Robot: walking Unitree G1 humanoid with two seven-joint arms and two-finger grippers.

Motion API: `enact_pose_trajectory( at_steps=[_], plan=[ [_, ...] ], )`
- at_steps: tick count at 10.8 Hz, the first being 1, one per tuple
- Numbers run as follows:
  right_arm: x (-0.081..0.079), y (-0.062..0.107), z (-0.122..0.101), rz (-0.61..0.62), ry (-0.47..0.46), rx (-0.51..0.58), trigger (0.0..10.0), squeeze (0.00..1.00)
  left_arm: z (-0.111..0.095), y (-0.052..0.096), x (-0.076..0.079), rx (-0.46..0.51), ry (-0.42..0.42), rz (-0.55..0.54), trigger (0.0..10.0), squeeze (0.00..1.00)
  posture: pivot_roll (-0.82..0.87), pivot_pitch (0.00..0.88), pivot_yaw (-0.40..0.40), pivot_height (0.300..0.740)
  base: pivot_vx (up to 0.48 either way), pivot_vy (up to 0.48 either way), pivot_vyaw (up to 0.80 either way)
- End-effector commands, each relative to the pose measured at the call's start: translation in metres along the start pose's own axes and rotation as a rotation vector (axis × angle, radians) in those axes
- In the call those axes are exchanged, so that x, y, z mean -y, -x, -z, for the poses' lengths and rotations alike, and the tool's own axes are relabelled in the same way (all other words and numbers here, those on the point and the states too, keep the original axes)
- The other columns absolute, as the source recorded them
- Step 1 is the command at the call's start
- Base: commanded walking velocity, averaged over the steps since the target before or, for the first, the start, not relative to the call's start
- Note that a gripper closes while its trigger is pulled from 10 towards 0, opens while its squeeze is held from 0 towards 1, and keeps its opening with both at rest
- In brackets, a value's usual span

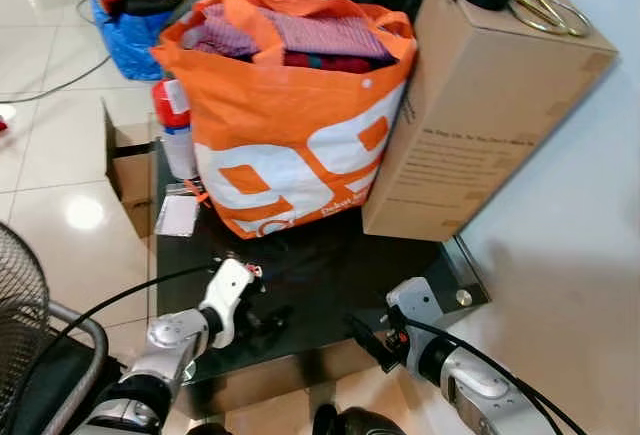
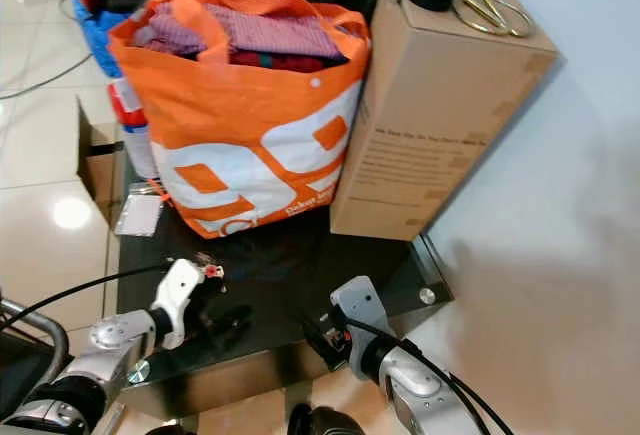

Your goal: Hang keys on a hook

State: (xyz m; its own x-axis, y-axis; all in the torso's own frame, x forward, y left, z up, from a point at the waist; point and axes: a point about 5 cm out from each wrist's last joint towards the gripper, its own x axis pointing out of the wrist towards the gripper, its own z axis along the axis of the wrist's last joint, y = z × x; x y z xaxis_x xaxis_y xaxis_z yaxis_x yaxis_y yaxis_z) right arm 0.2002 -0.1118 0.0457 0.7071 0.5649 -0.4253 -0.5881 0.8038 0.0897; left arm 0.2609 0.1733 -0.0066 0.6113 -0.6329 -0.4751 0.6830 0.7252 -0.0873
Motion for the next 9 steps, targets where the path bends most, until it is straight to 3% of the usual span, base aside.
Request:
enact_pose_trajectory(
  at_steps=[1,4,5,7,8,9],
  plan=[
    [0.004,0.001,0.001,0.023,0.004,-0.006,10.0,0.00,-0.007,-0.007,0.006,0.004,-0.031,0.056,10.0,0.00,-0.12,0.090,-0.127,0.740,0.000,0.000,0.00],
    [0.005,-0.002,0.001,0.032,0.004,0.001,10.0,0.00,-0.009,-0.020,0.029,0.012,-0.050,0.200,10.0,0.00,-0.11,0.073,-0.117,0.740,0.000,0.000,0.00],
    [0.009,-0.004,-0.002,0.040,0.006,0.013,10.0,0.00,-0.021,-0.024,0.032,0.078,-0.075,0.177,10.0,0.00,-0.10,0.057,-0.109,0.740,0.000,0.000,0.00],
    [0.012,-0.007,-0.004,0.054,0.002,0.028,10.0,0.00,-0.039,-0.015,0.001,0.162,-0.102,-0.100,10.0,0.00,-0.09,0.038,-0.099,0.740,0.000,0.000,0.00],
    [0.012,-0.008,-0.004,0.054,0.000,0.031,10.0,0.00,-0.039,-0.002,-0.019,0.157,-0.098,-0.231,10.0,0.00,-0.08,0.039,-0.100,0.740,0.000,0.000,0.00],
    [0.009,-0.009,-0.003,0.047,-0.001,0.031,10.0,0.00,-0.030,0.004,-0.022,0.115,-0.105,-0.243,10.0,0.00,-0.08,0.044,-0.103,0.740,0.000,0.000,0.00]
  ],
)
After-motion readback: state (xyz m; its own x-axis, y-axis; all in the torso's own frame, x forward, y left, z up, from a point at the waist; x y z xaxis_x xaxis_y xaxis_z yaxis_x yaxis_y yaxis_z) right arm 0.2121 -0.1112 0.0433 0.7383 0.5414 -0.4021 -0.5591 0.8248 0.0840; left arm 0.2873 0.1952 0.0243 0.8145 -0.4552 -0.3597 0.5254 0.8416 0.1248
